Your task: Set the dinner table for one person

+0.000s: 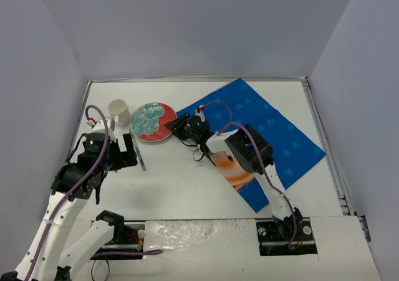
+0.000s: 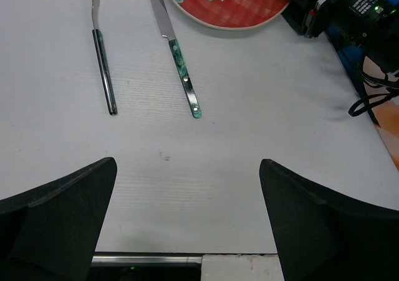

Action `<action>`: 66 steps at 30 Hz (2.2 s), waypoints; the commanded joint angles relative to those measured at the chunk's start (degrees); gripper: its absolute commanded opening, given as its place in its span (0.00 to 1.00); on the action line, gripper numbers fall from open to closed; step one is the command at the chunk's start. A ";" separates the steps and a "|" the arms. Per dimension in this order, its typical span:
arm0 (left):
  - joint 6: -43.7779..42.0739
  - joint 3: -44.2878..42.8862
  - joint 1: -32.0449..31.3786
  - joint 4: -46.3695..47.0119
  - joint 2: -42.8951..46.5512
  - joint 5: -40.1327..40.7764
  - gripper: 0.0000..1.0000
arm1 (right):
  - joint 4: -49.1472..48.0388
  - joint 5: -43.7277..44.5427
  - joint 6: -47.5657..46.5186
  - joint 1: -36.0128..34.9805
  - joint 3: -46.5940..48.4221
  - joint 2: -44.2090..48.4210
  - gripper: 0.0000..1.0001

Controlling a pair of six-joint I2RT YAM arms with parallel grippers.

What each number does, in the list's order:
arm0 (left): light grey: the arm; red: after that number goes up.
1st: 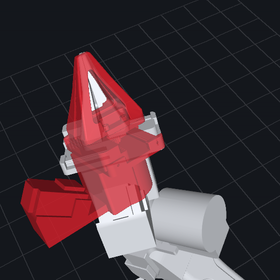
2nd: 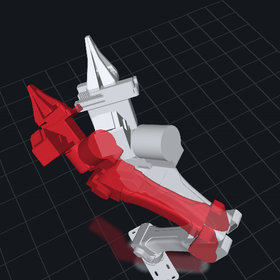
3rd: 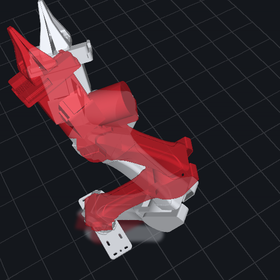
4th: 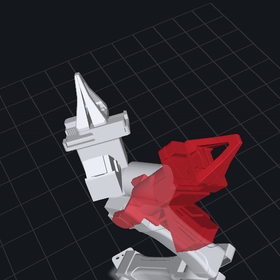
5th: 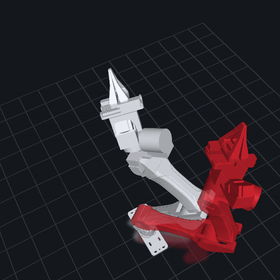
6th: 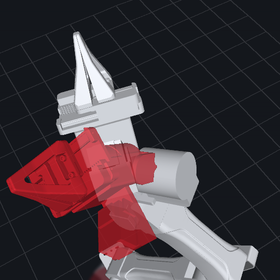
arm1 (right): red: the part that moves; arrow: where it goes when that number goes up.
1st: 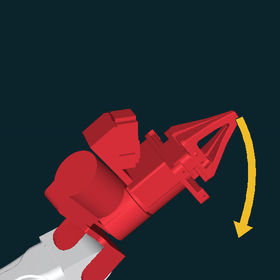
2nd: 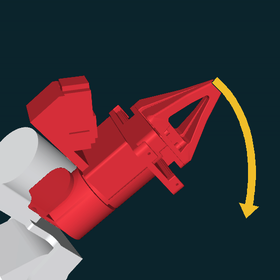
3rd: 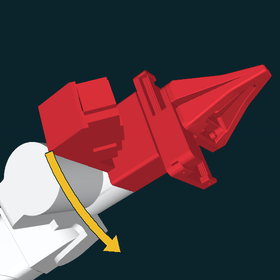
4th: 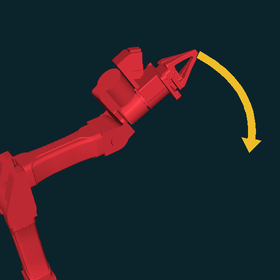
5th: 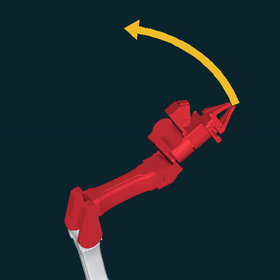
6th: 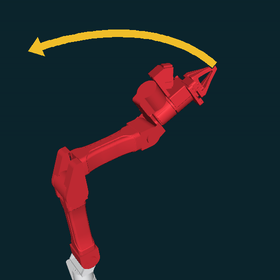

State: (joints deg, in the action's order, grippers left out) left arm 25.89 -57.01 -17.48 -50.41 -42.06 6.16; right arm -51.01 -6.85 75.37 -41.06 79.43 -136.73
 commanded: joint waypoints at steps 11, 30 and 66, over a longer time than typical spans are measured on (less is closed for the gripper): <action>-1.02 -2.71 -0.72 2.65 -0.48 0.83 0.97 | -4.15 -3.31 -2.28 1.38 -4.61 5.97 0.00; -1.09 -0.73 -0.80 13.15 -6.82 -1.66 0.97 | -11.81 -19.30 -4.72 13.77 -27.24 33.43 0.00; -3.57 -0.87 -0.72 19.04 -13.89 -4.05 0.97 | -24.03 -42.99 -15.09 51.83 -56.13 47.51 0.00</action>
State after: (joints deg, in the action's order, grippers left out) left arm 23.13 -56.66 -18.04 -35.17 -55.59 2.64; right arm -53.92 -43.21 57.54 10.19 21.05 -87.99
